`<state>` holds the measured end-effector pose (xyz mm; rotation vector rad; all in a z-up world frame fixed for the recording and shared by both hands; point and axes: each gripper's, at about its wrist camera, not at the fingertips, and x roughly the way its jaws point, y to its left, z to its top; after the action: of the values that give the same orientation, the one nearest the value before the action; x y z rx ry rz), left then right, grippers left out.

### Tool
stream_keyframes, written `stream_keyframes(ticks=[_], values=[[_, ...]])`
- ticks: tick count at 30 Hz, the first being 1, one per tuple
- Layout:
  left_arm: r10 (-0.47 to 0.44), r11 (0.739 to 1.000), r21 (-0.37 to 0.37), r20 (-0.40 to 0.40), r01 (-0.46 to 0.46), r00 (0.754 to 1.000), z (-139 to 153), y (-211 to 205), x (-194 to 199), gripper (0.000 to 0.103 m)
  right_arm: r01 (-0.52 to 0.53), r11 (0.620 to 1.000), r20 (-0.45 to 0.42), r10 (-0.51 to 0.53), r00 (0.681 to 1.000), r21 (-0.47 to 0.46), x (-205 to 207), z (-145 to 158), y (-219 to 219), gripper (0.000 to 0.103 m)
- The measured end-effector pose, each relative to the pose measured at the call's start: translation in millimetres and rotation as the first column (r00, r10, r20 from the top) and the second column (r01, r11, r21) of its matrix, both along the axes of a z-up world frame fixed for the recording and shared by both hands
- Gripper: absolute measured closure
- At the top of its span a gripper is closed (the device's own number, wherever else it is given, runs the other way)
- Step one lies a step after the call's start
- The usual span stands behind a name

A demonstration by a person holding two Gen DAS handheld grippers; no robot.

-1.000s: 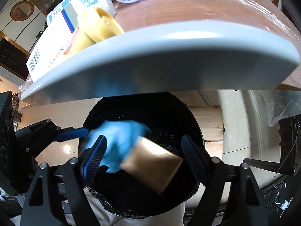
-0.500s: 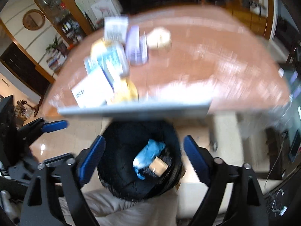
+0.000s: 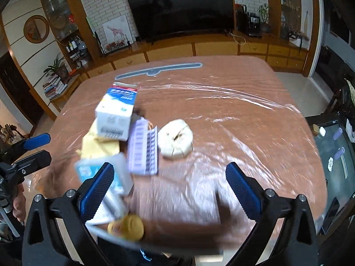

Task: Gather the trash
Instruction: 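Grasp the yellow paper bag on the table with the left tool, then grasp the crumpled beige paper ball with the right tool while the left tool holds the yellow bag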

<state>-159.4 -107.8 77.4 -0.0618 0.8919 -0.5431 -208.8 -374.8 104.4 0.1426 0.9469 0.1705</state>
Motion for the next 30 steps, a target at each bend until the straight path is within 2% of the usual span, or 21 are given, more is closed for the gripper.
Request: stream_keyframes(ticks=[3,4,5,7,11,13,15,20,26,29,30], values=[[-0.012,1.000,0.013,-0.048,0.012,0.999,-10.7,-8.9,22.3,0.002,-0.007,0.999,-0.031,0.006,0.999,-0.031,25.4,-12.4,1.6,0.005],[-0.013,1.000,0.018,-0.057,0.014,0.998,-14.5,-9.6,25.6,0.002,-0.011,0.999,-0.042,0.009,0.999,-0.040,31.9,-16.6,1.5,0.007],[-0.012,1.000,0.019,-0.070,0.014,0.997,-19.0,-12.1,32.2,0.002,-0.019,0.999,-0.058,0.017,0.998,-0.042,39.3,-22.0,0.7,0.014],[-0.017,1.000,0.015,-0.088,0.018,0.996,-24.8,-12.7,41.2,0.003,-0.024,1.000,-0.076,0.022,0.997,-0.017,48.1,-27.5,-4.4,0.015],[-0.040,0.999,0.017,-0.126,0.043,0.991,-38.1,-18.1,51.6,0.013,-0.046,0.999,-0.075,0.046,0.996,0.005,53.3,-27.6,-12.1,0.022],[-0.043,0.999,0.015,-0.131,0.045,0.990,-41.7,-19.7,51.7,0.014,-0.057,0.998,-0.060,0.057,0.997,0.000,51.1,-22.6,-16.0,0.022],[-0.046,0.999,0.018,-0.129,0.049,0.991,-42.3,-20.0,51.4,0.015,-0.067,0.996,-0.057,0.064,0.996,-0.053,49.4,-20.6,-18.2,0.022],[-0.069,0.996,0.037,-0.145,0.075,0.987,-50.2,-28.0,57.6,0.015,-0.158,0.981,-0.100,0.147,0.984,-0.112,51.6,-37.6,-4.3,0.022],[-0.072,0.994,0.073,-0.149,0.084,0.986,-56.1,-43.8,66.0,0.016,-0.167,0.980,-0.114,0.155,0.981,-0.108,64.2,-50.7,10.6,0.021],[-0.071,0.993,0.081,-0.142,0.083,0.987,-59.0,-43.3,67.2,0.018,-0.172,0.974,-0.107,0.157,0.982,-0.145,68.7,-53.0,15.5,0.022],[-0.069,0.993,0.091,-0.133,0.081,0.989,-59.3,-44.7,67.8,0.024,-0.174,0.973,-0.102,0.159,0.982,-0.154,68.8,-53.1,17.2,0.023]])
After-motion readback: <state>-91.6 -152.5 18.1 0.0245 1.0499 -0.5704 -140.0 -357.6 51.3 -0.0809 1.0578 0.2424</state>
